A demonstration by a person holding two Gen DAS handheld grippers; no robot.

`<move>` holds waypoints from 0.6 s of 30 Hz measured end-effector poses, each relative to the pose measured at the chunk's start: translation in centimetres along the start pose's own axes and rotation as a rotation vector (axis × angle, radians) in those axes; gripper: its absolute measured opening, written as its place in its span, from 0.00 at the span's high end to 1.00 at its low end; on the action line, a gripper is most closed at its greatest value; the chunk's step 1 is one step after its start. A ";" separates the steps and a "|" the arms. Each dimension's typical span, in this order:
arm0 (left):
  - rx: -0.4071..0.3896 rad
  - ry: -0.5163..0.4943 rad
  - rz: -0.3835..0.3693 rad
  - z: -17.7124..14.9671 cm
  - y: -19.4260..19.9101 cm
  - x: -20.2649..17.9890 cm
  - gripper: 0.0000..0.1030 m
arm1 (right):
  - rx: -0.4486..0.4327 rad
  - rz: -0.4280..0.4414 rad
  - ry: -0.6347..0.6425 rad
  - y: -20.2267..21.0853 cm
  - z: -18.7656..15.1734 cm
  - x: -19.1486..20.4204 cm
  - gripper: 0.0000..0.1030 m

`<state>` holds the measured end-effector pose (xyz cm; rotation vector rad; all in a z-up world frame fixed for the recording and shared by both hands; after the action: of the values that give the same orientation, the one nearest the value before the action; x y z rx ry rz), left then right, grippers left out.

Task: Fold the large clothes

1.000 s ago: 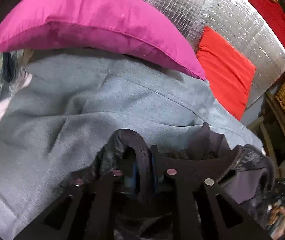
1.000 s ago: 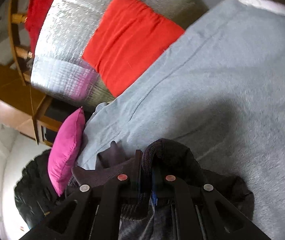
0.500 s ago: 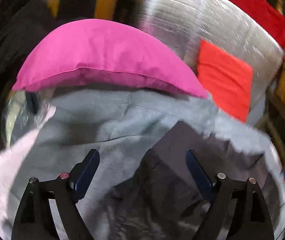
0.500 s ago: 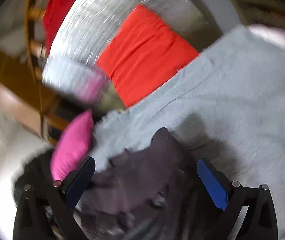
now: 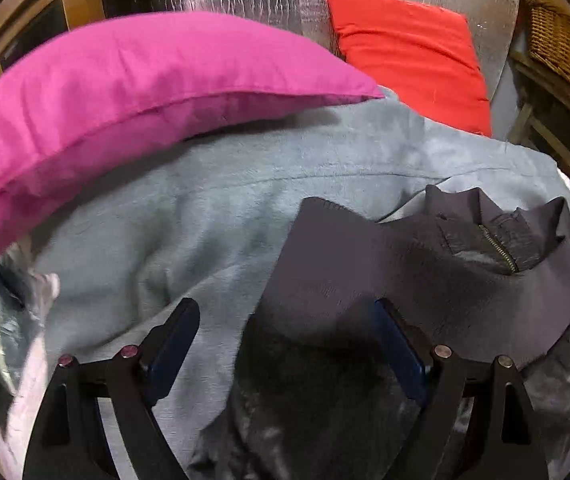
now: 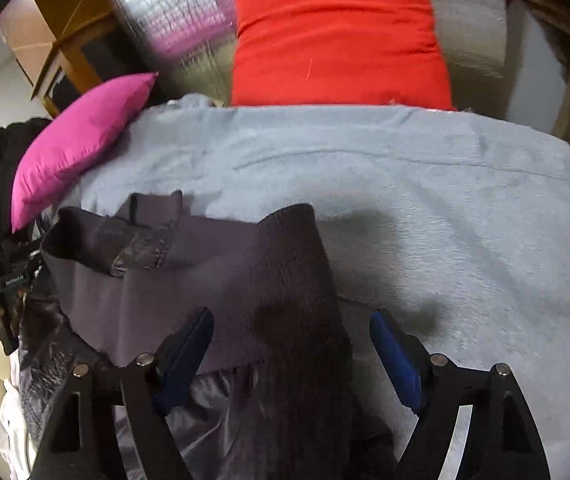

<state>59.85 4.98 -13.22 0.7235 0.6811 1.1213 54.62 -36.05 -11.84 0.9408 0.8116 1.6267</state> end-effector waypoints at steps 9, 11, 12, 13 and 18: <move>0.013 0.118 0.051 -0.8 -1.2 2.1 0.83 | -0.086 -0.077 -0.016 1.3 0.9 0.5 0.86; 0.052 0.166 0.072 -1.3 -2.4 3.1 0.83 | -0.125 -0.101 -0.072 1.9 1.1 -0.8 0.89; 0.067 0.178 0.083 -1.5 -3.1 3.4 0.83 | -0.121 -0.130 -0.111 1.4 1.1 -1.7 0.89; 0.079 0.185 0.090 -1.7 -3.5 3.5 0.83 | -0.113 -0.150 -0.125 0.9 1.0 -2.1 0.92; 0.098 0.158 0.130 -1.7 -4.4 3.1 0.83 | -0.076 -0.186 -0.172 -1.8 0.3 -2.8 0.92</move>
<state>61.79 7.00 -18.06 0.7767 0.8368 1.2804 56.05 -38.37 -13.78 0.9095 0.6926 1.3863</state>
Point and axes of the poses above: each gripper's, at about its wrist camera, not at the fingertips, and y roughly against the way its jaws point, x to its left, z to its top, the point moved 1 cm from there along -y, roughly the way its jaws point, and after that the axes turned 9 degrees about -z, right-handed, at the moved point
